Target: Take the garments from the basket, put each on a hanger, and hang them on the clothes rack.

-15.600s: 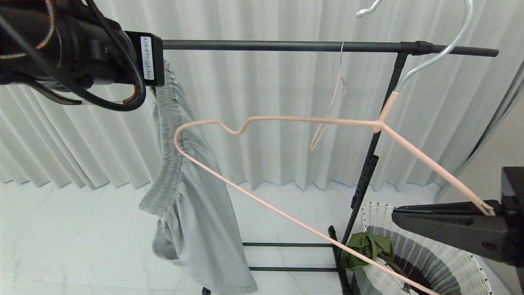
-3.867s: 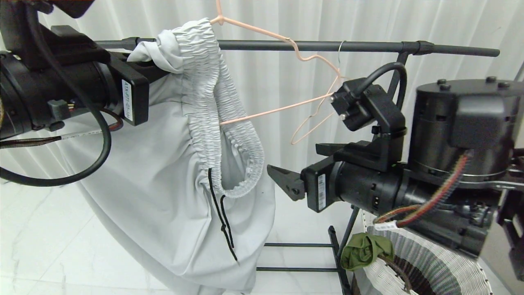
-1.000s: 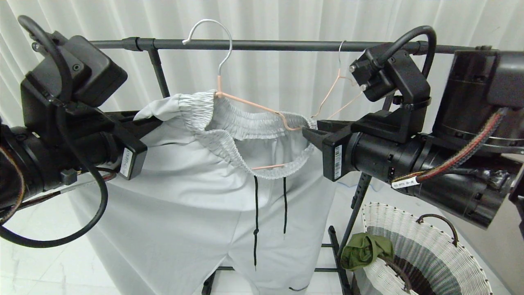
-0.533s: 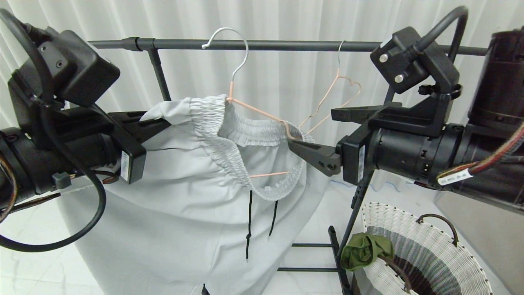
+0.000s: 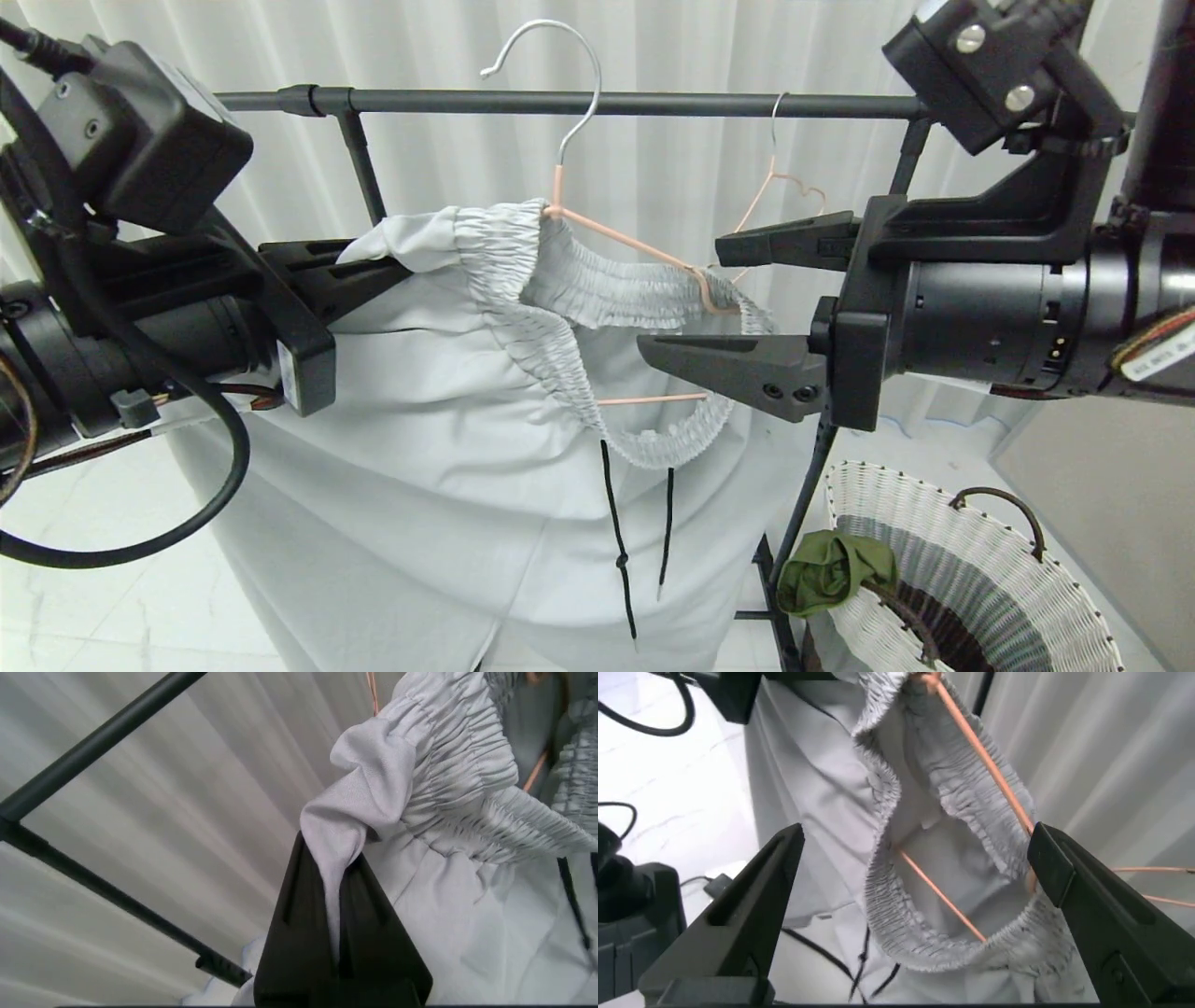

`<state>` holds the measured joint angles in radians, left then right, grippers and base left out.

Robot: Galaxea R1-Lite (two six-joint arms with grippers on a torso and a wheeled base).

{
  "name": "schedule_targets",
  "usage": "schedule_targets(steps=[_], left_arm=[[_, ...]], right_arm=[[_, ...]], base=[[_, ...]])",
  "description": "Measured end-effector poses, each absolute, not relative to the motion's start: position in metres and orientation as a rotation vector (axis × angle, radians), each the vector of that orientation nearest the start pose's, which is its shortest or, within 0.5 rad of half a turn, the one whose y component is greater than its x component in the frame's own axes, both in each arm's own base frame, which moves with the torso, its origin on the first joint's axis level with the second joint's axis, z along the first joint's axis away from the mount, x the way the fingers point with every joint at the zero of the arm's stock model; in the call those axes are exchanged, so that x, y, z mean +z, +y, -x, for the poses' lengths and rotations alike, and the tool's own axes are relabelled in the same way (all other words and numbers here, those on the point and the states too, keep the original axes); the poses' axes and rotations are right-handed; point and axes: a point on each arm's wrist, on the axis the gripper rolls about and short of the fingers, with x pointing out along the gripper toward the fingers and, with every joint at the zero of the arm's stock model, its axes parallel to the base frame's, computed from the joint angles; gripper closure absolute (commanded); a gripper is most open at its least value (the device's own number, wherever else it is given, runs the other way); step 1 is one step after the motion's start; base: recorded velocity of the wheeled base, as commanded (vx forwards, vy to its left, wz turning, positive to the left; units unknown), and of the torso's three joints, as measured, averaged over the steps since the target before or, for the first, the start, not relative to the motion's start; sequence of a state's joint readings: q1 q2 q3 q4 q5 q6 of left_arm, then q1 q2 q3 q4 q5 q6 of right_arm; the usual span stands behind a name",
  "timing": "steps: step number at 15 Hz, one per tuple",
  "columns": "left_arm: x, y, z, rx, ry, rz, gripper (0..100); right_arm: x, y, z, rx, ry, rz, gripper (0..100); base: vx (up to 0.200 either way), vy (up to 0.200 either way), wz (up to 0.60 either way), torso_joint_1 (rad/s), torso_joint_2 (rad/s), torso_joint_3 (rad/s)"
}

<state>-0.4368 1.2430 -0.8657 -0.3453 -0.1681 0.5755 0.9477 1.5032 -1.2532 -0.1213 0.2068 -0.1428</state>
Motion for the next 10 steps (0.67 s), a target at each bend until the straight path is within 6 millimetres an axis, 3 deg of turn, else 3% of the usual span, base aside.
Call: schedule_targets(steps=[10], left_arm=[[0.287, -0.095, -0.169, -0.686, -0.172, -0.558, 100]], right_arm=[[0.310, 0.234, -0.161, 1.229, 0.117, 0.197, 0]], base=[[0.000, 0.000, 0.00, 0.000, 0.00, 0.000]])
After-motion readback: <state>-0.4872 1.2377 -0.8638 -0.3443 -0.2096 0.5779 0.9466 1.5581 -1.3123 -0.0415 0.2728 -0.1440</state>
